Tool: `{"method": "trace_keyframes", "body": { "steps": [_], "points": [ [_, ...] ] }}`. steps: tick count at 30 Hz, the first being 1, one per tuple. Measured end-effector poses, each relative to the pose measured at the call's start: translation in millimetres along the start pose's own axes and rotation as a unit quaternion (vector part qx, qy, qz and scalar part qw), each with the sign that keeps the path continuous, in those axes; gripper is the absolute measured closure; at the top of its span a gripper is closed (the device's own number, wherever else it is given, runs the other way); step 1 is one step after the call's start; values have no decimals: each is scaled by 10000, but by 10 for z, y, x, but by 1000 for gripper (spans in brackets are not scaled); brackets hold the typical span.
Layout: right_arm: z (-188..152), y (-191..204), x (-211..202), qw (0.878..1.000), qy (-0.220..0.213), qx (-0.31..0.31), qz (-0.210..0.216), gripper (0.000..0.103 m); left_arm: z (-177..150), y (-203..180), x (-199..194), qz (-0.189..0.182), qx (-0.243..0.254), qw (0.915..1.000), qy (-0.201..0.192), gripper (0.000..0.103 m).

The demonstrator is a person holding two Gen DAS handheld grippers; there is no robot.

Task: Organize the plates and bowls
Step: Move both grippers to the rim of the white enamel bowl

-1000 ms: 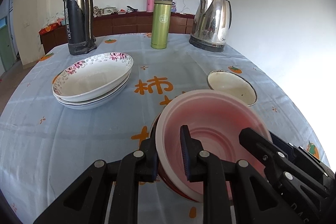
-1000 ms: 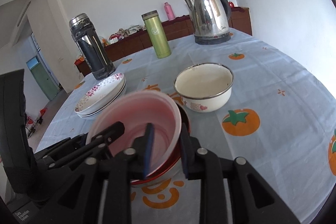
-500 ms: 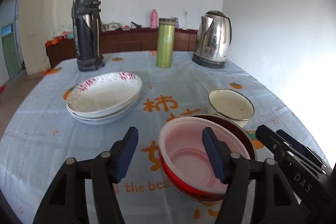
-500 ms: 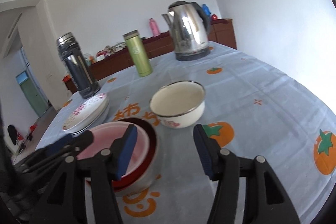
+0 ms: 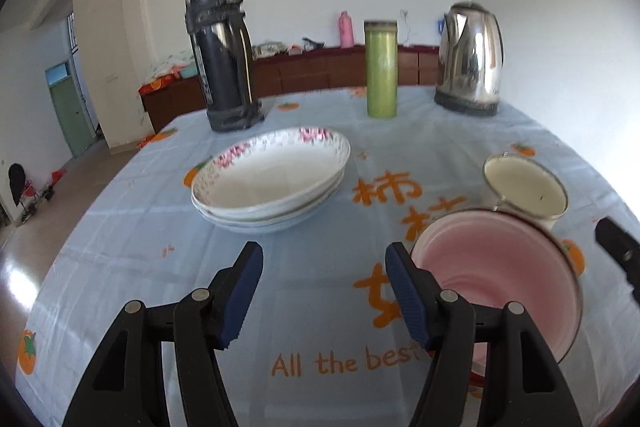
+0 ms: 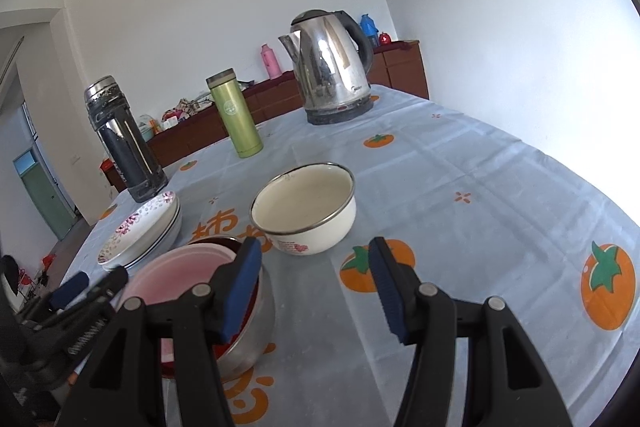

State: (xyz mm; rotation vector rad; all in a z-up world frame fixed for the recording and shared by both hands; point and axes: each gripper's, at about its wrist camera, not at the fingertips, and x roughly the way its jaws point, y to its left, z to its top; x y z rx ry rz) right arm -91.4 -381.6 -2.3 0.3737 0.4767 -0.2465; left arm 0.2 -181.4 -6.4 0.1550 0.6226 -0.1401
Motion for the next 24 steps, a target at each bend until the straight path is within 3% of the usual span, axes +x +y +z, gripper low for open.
{"method": "trace_keyframes", "body": {
  "steps": [13, 24],
  "points": [
    [34, -158, 5, 9994, -8, 309, -166, 45, 6, 46, -30, 88, -112, 9999, -90, 37],
    [90, -313, -123, 9976, -242, 618, -188, 44, 60, 95, -98, -172, -189, 9995, -166, 37]
  ]
}}
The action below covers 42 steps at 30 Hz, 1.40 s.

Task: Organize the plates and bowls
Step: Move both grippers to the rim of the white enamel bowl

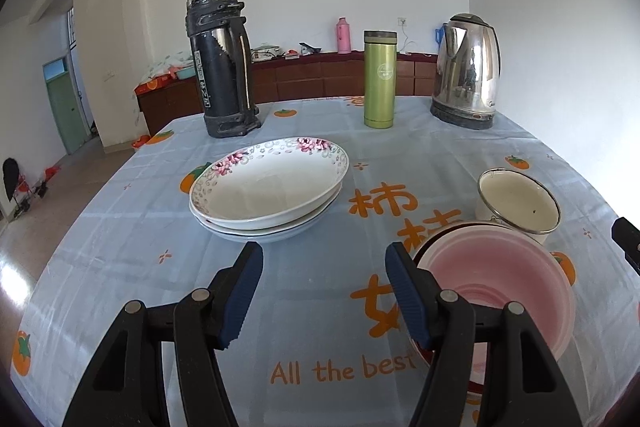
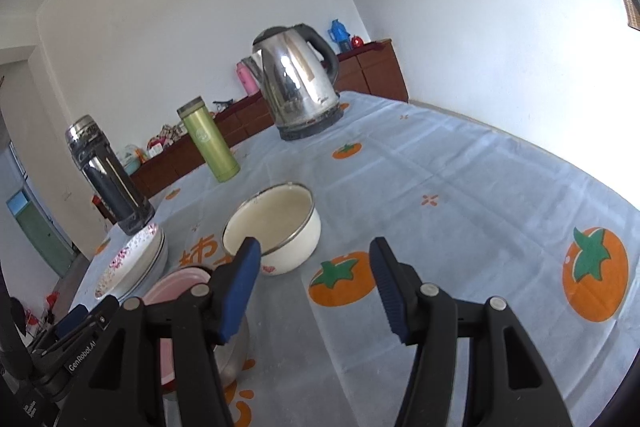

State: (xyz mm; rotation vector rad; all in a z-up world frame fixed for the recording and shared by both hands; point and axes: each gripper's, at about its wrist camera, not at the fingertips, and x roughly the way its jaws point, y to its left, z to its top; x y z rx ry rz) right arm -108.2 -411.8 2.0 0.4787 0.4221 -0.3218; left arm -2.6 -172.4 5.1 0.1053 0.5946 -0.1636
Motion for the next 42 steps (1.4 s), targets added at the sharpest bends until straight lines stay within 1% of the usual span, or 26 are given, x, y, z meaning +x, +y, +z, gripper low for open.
{"method": "trace_keyframes", "body": {
  "steps": [3, 5, 8, 11, 13, 15, 19, 20, 22, 24, 28, 32, 35, 36, 39, 42],
  "points": [
    [1, 18, 13, 10000, 40, -24, 21, 44, -24, 62, -35, -77, -130, 9999, 23, 37],
    [-8, 28, 35, 9999, 91, -47, 24, 44, -43, 78, -51, -77, -161, 9998, 27, 37],
    [-20, 34, 36, 9999, 95, -69, -8, 44, -62, 78, -85, -202, -155, 9997, 32, 37],
    [-25, 21, 38, 9999, 112, -60, -7, 41, -26, 56, -144, -314, -70, 9995, -48, 37],
    [-24, 20, 50, 9998, 181, -41, 42, 41, 25, 42, -170, -425, -3, 9991, -76, 37],
    [-13, 42, 26, 9999, 157, -48, 55, 41, 79, 31, -181, -506, 25, 9987, -82, 37],
    [44, 135, -42, 9997, 14, -223, 121, 40, 191, -23, -173, -566, 142, 9983, -77, 37],
    [60, 163, -48, 9995, -6, -300, 139, 39, 212, -46, -169, -583, 172, 9981, -77, 37],
    [102, 220, -43, 9987, -38, -490, 142, 32, 247, -97, -154, -590, 251, 9979, -66, 37],
    [171, 261, -2, 9980, -23, -610, 160, 32, 293, -156, -131, -584, 359, 9976, -56, 37],
    [322, 289, 104, 9984, -9, -527, 216, 32, 391, -239, -87, -629, 516, 9967, -27, 37],
    [432, 301, 268, 9989, -29, -414, 234, 32, 546, -285, 7, -797, 576, 9951, 139, 37],
    [381, 209, 398, 9993, -46, -310, 181, 32, 646, -350, 102, -916, 719, 9928, 293, 37],
    [370, 175, 430, 9994, -8, -296, 156, 32, 695, -388, 149, -926, 824, 9917, 337, 37],
    [395, 33, 534, 9997, 127, -183, 103, 38, 794, -472, 243, -843, 1032, 9903, 398, 37],
    [450, -109, 565, 9999, 100, -24, 30, 38, 880, -572, 365, -888, 1172, 9875, 574, 37]
  ]
}}
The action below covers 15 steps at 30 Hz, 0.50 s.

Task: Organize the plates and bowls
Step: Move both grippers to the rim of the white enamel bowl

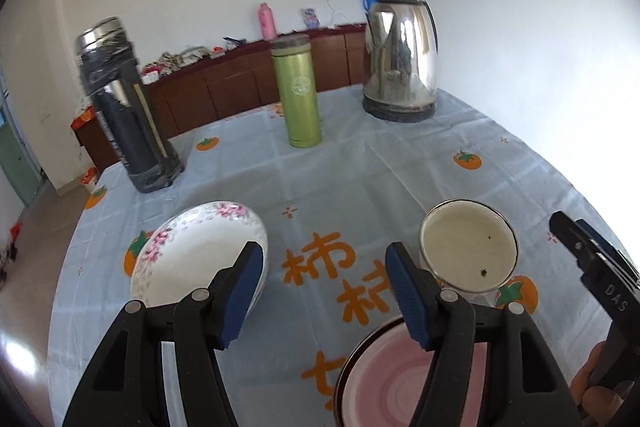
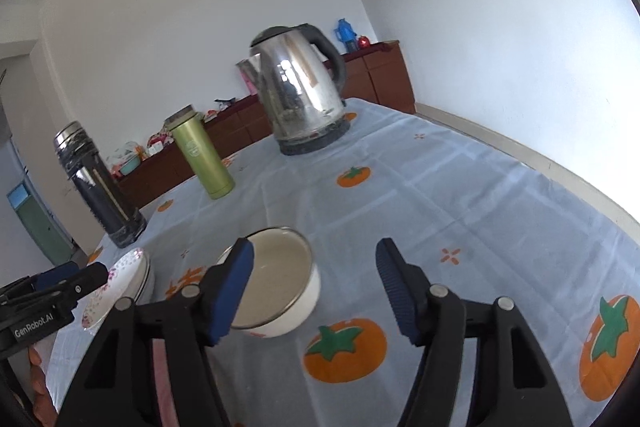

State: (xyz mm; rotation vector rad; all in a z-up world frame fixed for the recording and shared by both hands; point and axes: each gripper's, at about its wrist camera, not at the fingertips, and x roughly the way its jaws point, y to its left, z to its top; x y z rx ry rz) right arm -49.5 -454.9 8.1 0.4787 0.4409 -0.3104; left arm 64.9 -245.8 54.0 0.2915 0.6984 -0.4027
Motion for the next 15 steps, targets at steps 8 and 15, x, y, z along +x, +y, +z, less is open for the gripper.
{"method": "trace_keyframes", "body": {
  "steps": [8, 15],
  "points": [
    [70, -210, 68, 9996, 57, 237, -109, 38, 145, -286, 290, -99, 348, 9985, 399, 37],
    [49, -187, 173, 9996, 227, 173, -60, 38, 126, -402, 418, -98, 371, 9970, 665, 37]
  ]
}}
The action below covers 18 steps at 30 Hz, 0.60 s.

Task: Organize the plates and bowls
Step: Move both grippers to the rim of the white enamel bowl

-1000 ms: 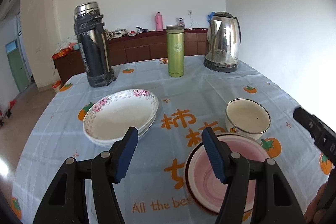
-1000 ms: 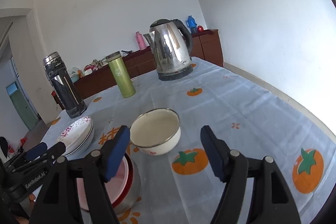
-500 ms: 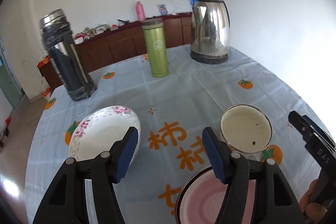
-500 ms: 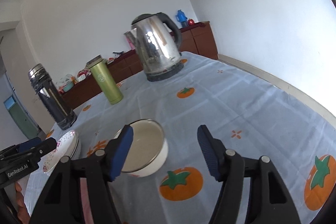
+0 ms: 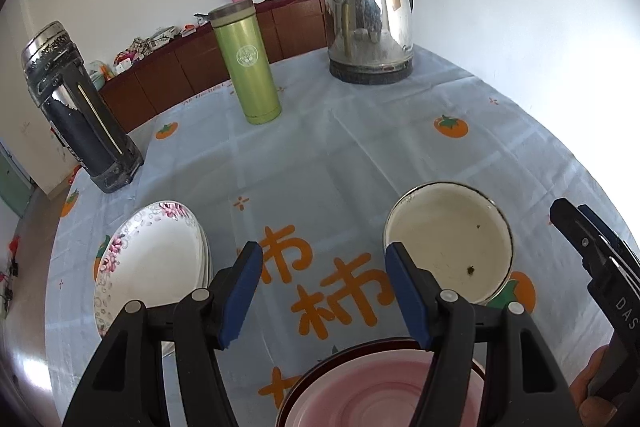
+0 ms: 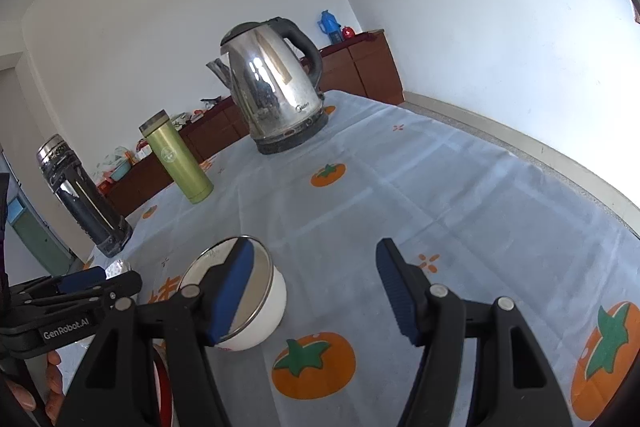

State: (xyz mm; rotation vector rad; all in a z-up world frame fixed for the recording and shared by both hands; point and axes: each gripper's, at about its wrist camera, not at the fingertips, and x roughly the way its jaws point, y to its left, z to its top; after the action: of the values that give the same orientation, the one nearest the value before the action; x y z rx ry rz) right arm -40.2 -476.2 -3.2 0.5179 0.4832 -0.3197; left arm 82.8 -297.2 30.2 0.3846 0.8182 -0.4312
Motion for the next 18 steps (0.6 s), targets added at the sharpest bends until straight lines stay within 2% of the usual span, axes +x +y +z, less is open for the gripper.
{"method": "trace_keyframes", "body": {
  "steps": [9, 12, 18],
  "points": [
    [-17, -2, 62, 9999, 101, 50, 65, 40, 30, -60, 130, -1, 25, 9997, 233, 37],
    [-26, 6, 95, 9997, 196, 54, 105, 48, 35, -103, 175, -55, 25, 9995, 322, 37],
    [-50, 28, 130, 9994, 277, 46, 181, 48, 64, -187, 270, -32, 58, 9989, 466, 37]
  ]
}}
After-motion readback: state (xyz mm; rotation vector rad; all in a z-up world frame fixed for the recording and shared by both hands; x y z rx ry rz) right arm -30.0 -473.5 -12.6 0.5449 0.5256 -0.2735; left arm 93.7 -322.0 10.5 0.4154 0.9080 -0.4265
